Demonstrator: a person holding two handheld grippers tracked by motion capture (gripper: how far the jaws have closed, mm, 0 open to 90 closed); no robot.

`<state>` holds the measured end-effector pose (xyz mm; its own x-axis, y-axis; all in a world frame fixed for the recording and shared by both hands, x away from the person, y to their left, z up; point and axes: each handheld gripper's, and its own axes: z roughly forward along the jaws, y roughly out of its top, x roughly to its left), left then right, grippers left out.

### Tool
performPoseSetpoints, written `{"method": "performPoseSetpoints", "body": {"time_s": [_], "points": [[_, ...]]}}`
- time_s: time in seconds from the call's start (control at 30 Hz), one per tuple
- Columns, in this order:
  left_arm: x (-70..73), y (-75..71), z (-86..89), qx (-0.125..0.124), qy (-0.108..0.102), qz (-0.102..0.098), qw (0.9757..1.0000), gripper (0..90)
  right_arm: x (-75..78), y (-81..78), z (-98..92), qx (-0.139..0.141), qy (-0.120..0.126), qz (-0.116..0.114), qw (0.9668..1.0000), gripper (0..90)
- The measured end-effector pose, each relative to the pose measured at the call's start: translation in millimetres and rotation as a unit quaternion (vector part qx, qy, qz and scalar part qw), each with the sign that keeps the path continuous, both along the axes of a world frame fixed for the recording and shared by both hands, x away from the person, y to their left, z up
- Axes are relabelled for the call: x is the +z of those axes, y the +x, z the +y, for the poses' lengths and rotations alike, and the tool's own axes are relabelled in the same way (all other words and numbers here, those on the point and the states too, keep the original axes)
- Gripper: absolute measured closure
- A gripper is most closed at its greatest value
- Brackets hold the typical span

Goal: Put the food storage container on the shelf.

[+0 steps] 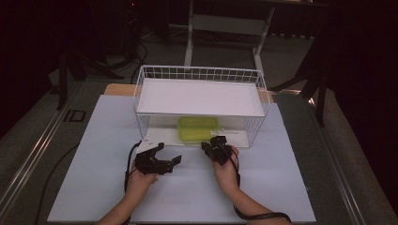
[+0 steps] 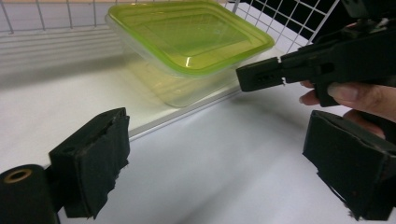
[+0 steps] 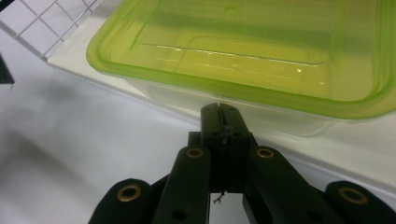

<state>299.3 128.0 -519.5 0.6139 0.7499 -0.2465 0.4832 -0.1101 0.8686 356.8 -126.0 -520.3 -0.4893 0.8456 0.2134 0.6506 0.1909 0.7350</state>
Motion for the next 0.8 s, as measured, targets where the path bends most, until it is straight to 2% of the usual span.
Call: {"method": "performPoseSetpoints", "body": {"time_s": [0.1, 0.8], "points": [[0.2, -0.8, 0.6, 0.007, 0.003, -0.006, 1.0, 7.4, 0.1, 3.4, 2.7, -0.001, 0.0, -0.001, 1.0, 89.9], [-0.9, -3.2, 0.1, 0.001, 0.005, -0.007, 1.0, 7.3, -0.4, 31.6, 14.9, -0.024, 0.002, -0.013, 0.9996, 89.9]]}}
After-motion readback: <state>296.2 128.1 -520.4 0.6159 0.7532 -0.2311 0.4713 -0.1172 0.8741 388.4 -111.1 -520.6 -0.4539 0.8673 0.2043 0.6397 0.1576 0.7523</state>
